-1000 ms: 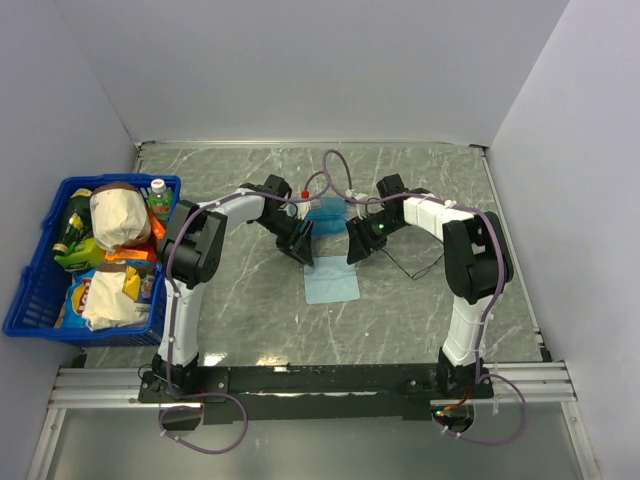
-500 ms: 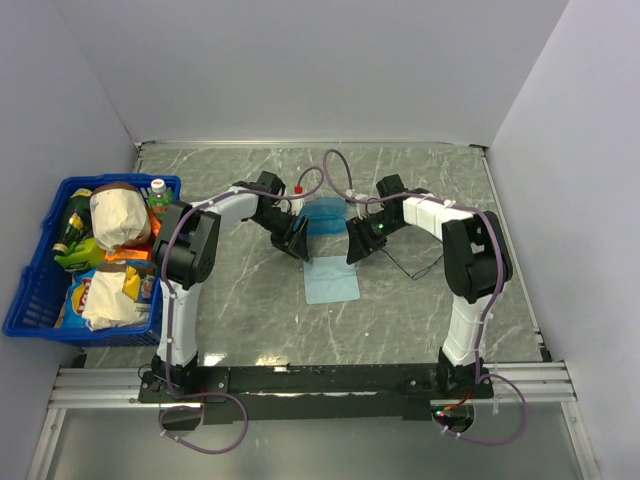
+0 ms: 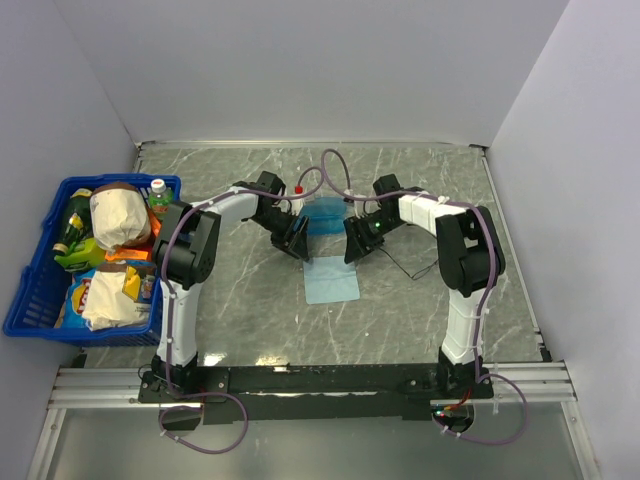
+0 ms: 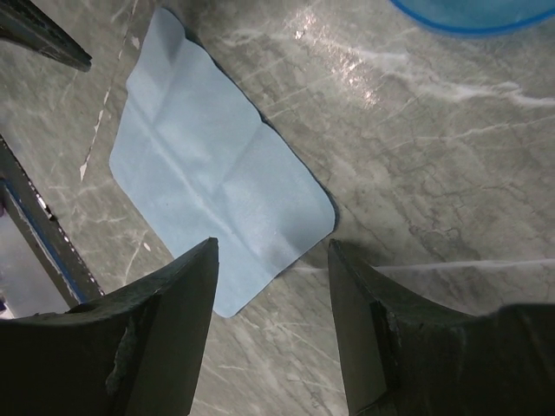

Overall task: Organize the sunglasses
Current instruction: Pick up the glasses cleaning cloth from the center of the board.

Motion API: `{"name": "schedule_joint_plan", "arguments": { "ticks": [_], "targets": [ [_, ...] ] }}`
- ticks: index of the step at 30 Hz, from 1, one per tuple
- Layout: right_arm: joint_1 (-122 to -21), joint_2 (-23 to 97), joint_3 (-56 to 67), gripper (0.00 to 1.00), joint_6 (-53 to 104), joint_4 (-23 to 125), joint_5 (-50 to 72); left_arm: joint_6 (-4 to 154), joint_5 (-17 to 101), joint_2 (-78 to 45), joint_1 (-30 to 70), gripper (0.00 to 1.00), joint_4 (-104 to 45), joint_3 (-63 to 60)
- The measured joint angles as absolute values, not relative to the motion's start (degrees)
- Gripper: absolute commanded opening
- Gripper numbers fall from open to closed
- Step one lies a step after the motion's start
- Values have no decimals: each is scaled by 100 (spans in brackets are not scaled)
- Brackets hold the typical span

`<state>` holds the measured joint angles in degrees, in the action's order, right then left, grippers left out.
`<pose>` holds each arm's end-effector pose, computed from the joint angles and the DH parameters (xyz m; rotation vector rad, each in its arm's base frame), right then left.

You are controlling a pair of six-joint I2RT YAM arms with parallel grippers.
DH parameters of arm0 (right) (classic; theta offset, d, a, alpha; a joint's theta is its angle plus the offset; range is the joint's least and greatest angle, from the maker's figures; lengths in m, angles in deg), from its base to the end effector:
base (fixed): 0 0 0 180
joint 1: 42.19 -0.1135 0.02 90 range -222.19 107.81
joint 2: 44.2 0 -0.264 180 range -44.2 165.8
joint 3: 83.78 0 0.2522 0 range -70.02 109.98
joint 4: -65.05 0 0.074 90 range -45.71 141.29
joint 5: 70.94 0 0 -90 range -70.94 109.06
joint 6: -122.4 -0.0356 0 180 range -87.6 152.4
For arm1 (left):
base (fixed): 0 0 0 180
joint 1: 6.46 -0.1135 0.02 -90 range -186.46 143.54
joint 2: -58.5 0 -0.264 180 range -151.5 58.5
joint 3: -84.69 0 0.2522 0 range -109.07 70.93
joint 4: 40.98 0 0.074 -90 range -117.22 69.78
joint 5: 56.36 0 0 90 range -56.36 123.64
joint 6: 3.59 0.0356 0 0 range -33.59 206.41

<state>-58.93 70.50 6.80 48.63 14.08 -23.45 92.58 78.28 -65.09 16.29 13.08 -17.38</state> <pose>0.3630 0.1343 0.1534 -0.8984 2.5513 1.0523 0.3826 -0.1876 0.1447 0.8331 2.6531 -1.1788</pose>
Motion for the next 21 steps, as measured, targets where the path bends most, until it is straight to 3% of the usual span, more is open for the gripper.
{"name": "schedule_joint_plan", "arguments": {
  "ticks": [17,21],
  "targets": [
    [-6017,7325,1080,61,4542,1314,-2098,9348,7826,-6509,1666,64,1402,-1747],
    [-6087,7424,1235,56,4553,1224,-2089,9387,7857,-6509,1670,65,1439,-1760]
  ]
}}
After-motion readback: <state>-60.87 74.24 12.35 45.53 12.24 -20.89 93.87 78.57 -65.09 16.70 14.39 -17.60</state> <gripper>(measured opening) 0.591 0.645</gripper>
